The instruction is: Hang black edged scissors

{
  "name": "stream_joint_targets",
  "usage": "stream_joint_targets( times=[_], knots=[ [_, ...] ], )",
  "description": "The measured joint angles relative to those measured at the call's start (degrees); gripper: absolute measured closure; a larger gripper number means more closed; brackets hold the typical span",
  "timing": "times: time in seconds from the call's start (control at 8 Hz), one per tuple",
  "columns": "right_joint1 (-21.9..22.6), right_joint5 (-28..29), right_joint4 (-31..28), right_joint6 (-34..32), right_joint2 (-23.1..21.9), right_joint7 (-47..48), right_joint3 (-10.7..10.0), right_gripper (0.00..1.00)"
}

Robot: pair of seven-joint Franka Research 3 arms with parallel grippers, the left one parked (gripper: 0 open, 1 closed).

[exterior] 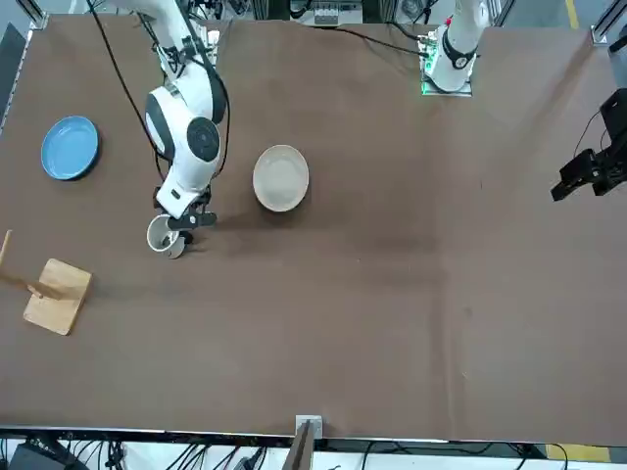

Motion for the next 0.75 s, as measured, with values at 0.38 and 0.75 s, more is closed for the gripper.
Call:
stream_joint_targets(
  times=[0.38, 0.75],
  knots=[
    [0.0, -1.6, 0.1, 0.5, 1.0, 1.9, -0.2, 0.16],
    [0.0, -3.0, 0.1, 0.6, 1.9, 2.5, -0.2, 0.24]
  ],
)
